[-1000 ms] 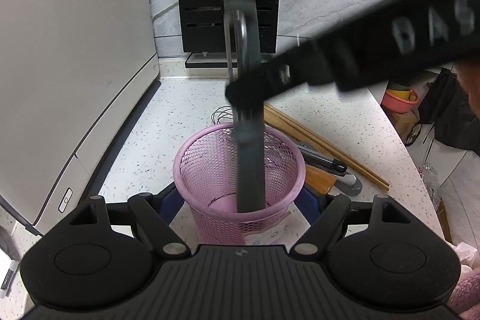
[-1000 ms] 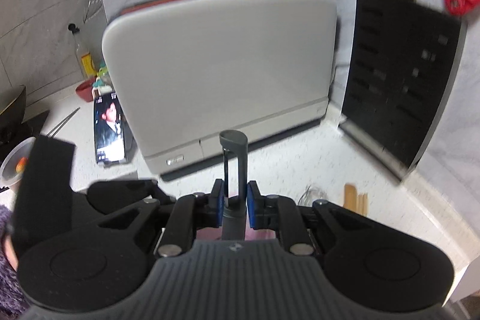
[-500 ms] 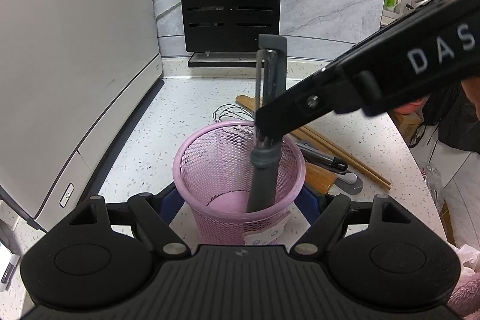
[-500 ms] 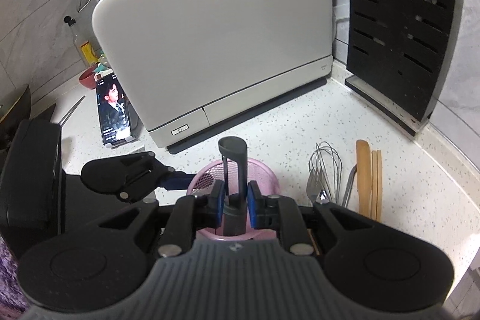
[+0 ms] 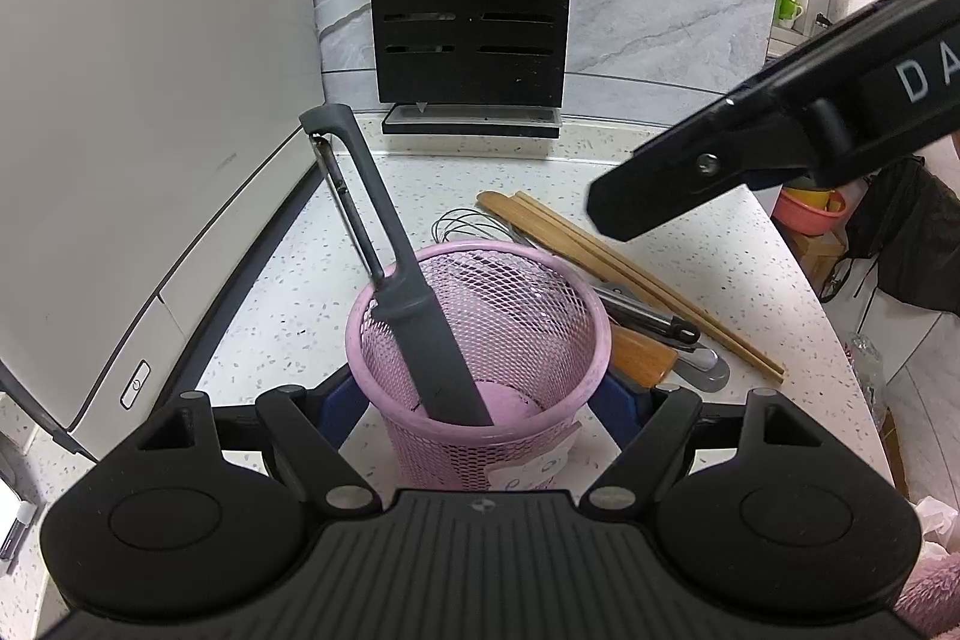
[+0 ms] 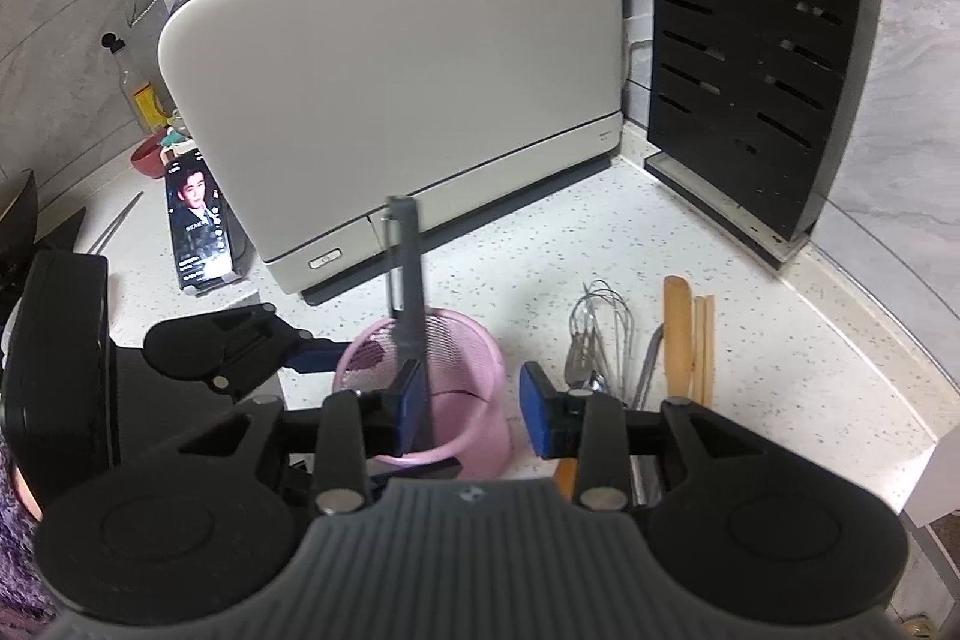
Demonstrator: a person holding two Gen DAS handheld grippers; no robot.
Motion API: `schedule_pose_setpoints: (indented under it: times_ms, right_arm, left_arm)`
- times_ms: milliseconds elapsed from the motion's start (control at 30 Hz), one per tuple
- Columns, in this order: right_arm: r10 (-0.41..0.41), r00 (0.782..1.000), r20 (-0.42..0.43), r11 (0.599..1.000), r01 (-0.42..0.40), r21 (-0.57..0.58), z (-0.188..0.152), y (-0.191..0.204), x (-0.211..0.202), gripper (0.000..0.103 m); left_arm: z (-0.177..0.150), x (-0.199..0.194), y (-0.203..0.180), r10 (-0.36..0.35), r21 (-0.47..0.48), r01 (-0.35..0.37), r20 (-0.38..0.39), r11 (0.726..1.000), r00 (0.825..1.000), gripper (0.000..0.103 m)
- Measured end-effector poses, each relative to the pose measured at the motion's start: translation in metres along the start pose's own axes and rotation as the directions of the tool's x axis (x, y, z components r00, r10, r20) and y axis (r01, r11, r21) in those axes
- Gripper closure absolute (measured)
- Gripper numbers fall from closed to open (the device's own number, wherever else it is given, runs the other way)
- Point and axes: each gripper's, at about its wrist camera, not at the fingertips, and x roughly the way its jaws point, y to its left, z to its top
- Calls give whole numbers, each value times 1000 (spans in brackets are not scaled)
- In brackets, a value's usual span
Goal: Organize utensils
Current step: 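Lower the grey peeler into the pink cup and open the right gripper, then move the right gripper back to the utensils and grasp the orange-handled fork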
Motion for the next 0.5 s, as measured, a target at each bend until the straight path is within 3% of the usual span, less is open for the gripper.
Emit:
schedule_pose_setpoints:
  times_ms: [233, 500]
  right_arm:
    - [-50, 999, -20, 999, 50, 14, -5, -9, -3, 69]
    - [-97, 986, -132, 993, 105, 56, -9, -32, 25, 70]
  left_arm:
    - [0, 0, 4, 11, -9, -11, 6, 1000, 1000, 12]
    - [-1, 1, 11, 20, -20, -20, 15, 1000, 1000, 12]
